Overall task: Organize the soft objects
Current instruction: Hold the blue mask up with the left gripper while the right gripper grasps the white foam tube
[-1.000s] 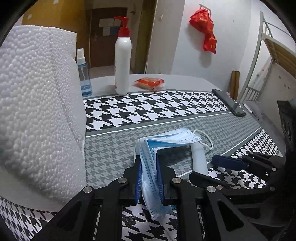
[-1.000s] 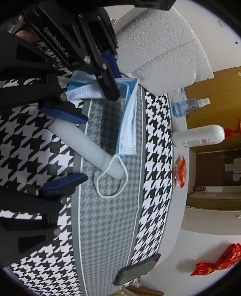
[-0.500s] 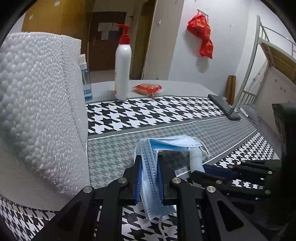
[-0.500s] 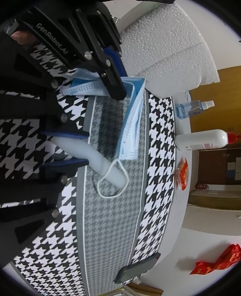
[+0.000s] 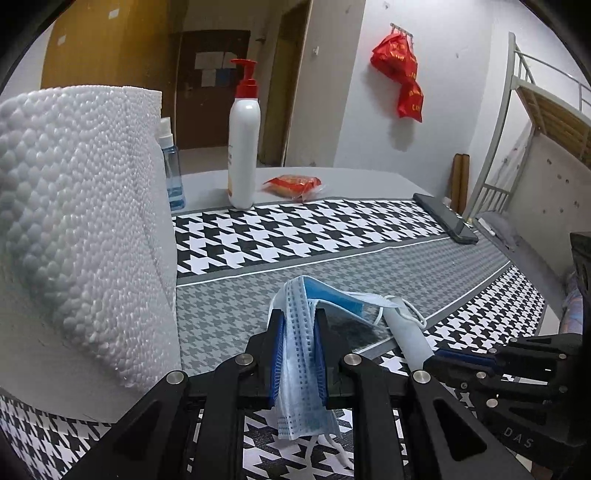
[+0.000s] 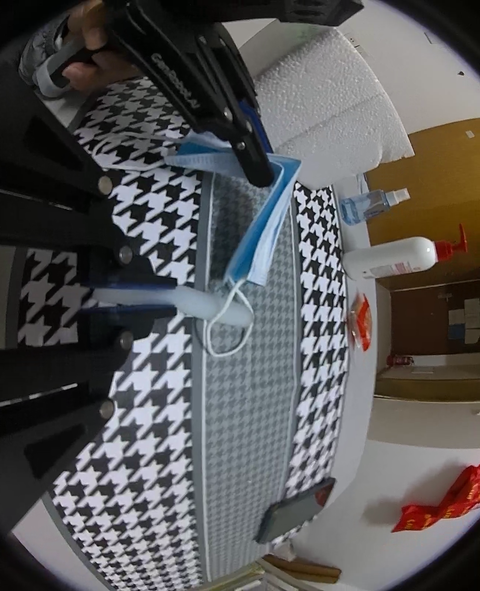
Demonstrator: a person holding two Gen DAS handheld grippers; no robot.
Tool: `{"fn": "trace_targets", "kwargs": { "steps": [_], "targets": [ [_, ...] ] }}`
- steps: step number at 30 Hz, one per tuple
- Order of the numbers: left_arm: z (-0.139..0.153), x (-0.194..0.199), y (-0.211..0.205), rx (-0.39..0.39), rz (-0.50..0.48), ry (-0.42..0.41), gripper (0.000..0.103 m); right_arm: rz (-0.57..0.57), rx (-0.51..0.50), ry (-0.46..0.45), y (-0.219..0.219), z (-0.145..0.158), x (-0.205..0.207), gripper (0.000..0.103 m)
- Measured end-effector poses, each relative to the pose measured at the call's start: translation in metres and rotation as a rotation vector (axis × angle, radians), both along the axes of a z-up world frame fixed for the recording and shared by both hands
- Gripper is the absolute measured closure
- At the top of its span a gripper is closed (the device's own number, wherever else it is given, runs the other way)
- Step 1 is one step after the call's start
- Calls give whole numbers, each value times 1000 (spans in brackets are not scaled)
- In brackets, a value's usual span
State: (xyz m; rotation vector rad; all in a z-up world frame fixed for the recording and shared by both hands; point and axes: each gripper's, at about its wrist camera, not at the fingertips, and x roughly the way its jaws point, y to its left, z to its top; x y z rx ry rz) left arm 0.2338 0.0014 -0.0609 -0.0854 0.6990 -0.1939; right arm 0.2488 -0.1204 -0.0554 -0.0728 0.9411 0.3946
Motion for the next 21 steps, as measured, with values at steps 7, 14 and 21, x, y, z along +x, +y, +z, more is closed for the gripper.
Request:
{"fn": "trace_targets", "kwargs": {
  "steps": [7, 14, 21],
  "targets": [
    [0, 1, 2, 0, 10, 0, 87, 2, -33, -10, 8, -4, 1, 68],
    [0, -1, 1, -1, 1, -8, 87, 5, -65, -4, 12, -10, 3, 66],
    [3, -3, 0, -7, -14, -17, 87, -16, -49, 2, 2, -11, 4, 85]
  ]
}}
